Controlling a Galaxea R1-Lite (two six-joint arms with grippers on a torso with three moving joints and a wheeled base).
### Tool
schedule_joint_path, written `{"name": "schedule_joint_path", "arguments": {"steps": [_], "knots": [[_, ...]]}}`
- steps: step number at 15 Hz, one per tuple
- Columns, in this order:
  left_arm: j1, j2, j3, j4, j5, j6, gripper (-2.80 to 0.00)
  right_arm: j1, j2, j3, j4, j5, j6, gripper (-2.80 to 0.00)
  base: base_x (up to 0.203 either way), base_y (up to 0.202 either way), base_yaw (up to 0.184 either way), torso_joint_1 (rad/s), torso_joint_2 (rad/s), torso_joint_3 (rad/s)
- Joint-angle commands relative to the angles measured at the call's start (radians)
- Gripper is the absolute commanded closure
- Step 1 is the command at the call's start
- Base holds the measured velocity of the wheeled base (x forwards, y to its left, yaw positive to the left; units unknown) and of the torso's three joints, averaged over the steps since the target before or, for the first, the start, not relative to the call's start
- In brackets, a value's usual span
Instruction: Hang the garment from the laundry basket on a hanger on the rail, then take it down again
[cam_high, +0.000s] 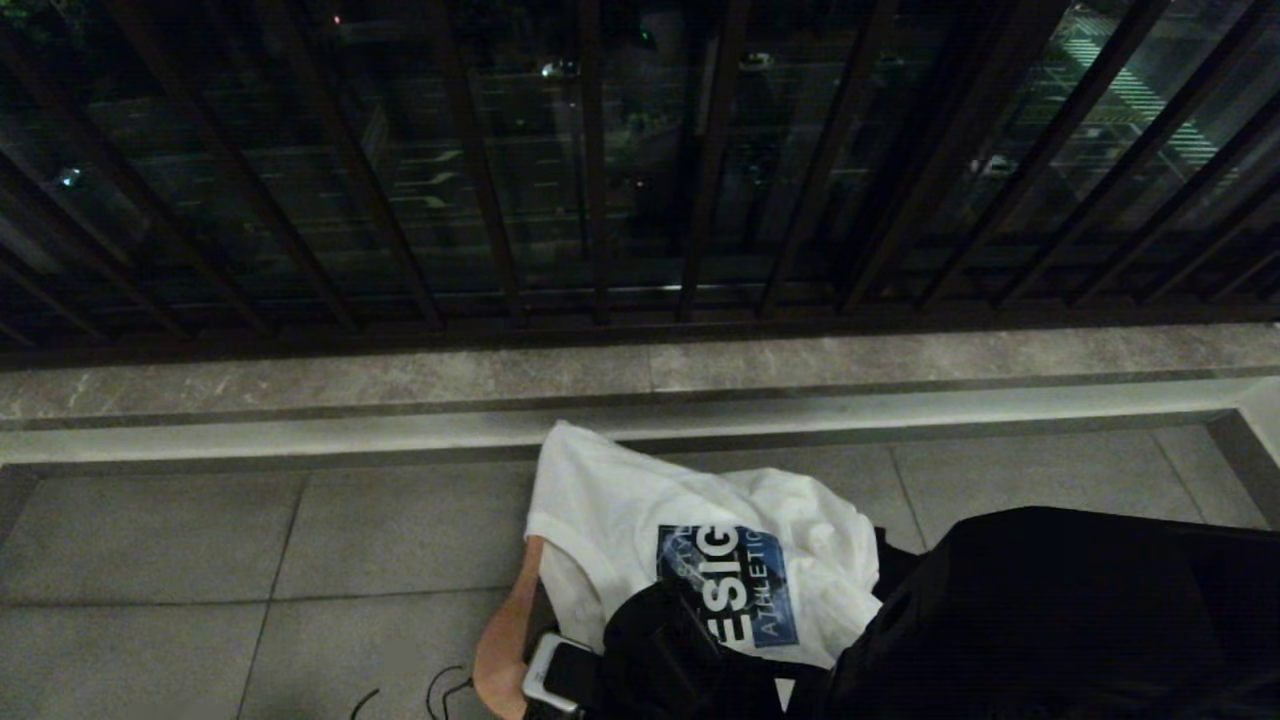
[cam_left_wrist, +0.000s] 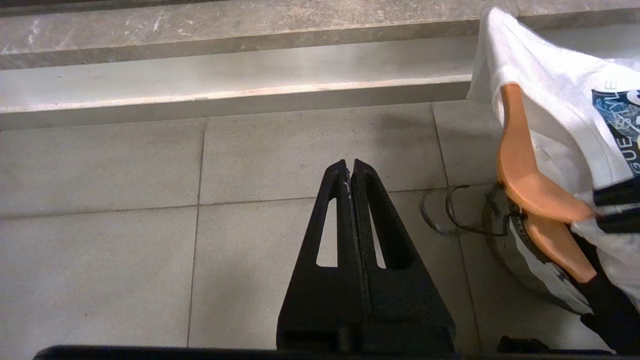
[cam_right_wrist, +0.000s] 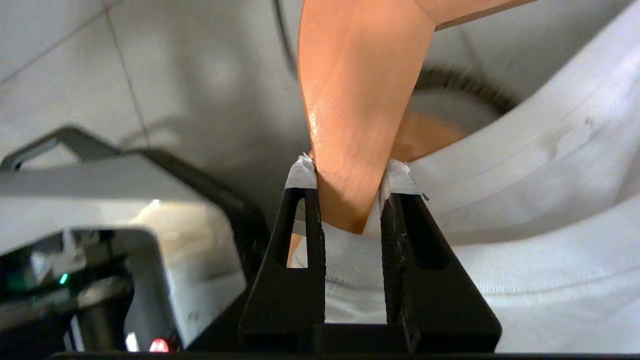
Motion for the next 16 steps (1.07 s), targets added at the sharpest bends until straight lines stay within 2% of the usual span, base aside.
{"name": "schedule_joint_path", "arguments": {"steps": [1, 16], "knots": [[0.0, -0.001, 0.002, 0.0, 0.0, 0.001, 0.0, 0.003, 0.007, -0.016, -0.004, 0.0, -0.003, 0.0, 0.0, 0.0, 0.0, 0.0, 0.0, 0.0], [0.0, -0.001, 0.002, -0.001, 0.0, 0.0, 0.0, 0.05, 0.106, -0.107, -0.007, -0.021, -0.004, 0.0, 0.0, 0.0, 0.0, 0.0, 0.0, 0.0]]}}
